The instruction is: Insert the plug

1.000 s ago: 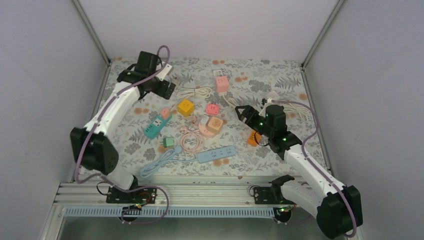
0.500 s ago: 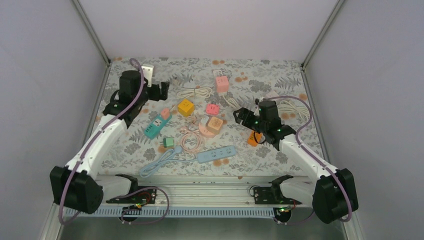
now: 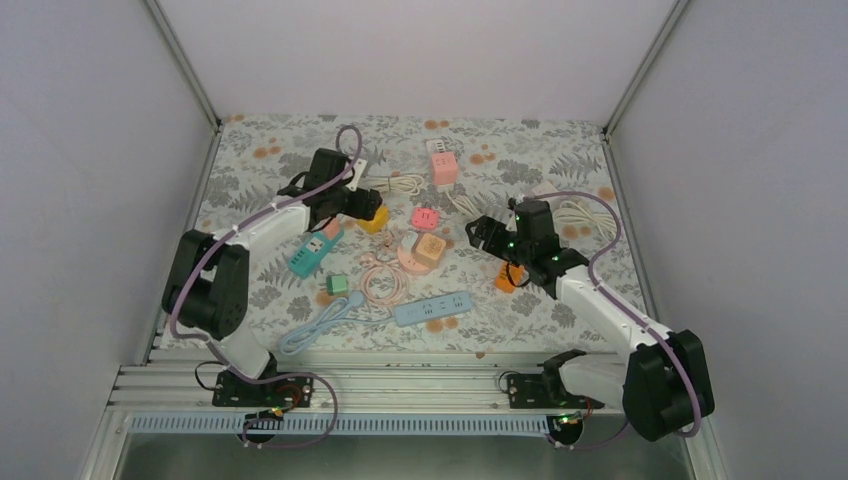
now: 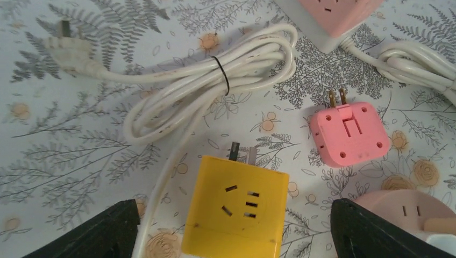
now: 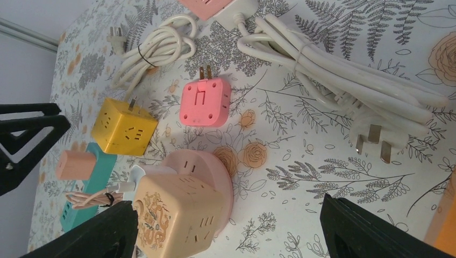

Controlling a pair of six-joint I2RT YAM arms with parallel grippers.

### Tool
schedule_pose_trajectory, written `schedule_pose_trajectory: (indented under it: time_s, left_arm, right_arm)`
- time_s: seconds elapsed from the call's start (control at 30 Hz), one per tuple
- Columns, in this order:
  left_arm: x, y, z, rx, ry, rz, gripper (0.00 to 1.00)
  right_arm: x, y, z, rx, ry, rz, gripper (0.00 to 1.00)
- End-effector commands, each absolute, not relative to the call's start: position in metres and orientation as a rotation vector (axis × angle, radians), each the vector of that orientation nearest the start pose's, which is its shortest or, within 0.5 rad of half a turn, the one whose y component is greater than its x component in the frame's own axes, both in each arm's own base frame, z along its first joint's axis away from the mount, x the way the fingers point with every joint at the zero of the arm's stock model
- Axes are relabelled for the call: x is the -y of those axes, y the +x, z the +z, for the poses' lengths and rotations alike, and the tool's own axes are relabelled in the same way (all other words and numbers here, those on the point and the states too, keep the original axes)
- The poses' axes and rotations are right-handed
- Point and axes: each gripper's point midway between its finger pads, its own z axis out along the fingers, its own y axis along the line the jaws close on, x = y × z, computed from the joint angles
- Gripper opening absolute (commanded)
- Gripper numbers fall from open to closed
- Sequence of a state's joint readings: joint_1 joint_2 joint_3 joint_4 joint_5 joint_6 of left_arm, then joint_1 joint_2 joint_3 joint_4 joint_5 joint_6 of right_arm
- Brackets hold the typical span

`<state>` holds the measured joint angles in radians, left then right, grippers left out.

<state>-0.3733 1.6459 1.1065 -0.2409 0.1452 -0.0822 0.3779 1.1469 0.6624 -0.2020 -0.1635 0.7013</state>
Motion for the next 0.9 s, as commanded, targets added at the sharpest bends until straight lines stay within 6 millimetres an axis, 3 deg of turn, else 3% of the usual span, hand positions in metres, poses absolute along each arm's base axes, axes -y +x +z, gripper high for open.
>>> schedule_pose_trajectory:
  time_s: [0.0, 0.1, 0.27, 0.47, 0.63, 0.67, 0.87]
  left_arm:
    - [0.206, 0.420, 0.121, -2.332, 0.525, -0.399, 0.85]
    - [0.210, 0.419, 0.102, -2.379, 0.556, -0.395, 0.73]
    - [0.203, 0.421, 0.081, -2.432, 0.541, -0.316, 0.73]
    - [0.202, 0.422, 0.070, -2.449, 0.551, -0.283, 0.76]
    - [0.202, 0.422, 0.059, -2.479, 0.556, -0.265, 0.65]
    - [0.202, 0.422, 0.056, -2.487, 0.562, -0.244, 0.57]
    - [0.199, 0.425, 0.053, -2.495, 0.562, -0.205, 0.59]
  right_arm:
    - [-0.157, 0.318, 0.140, -2.326, 0.257, 0.746, 0.88]
    - [-0.161, 0.319, 0.138, -2.334, 0.246, 0.765, 0.87]
    - [-0.162, 0.319, 0.139, -2.332, 0.239, 0.774, 0.87]
    - [-0.161, 0.319, 0.137, -2.333, 0.241, 0.764, 0.87]
    - [-0.161, 0.318, 0.136, -2.334, 0.243, 0.767, 0.87]
    - [-0.161, 0.318, 0.138, -2.327, 0.244, 0.768, 0.87]
    - [-0.161, 0.318, 0.142, -2.317, 0.248, 0.779, 0.87]
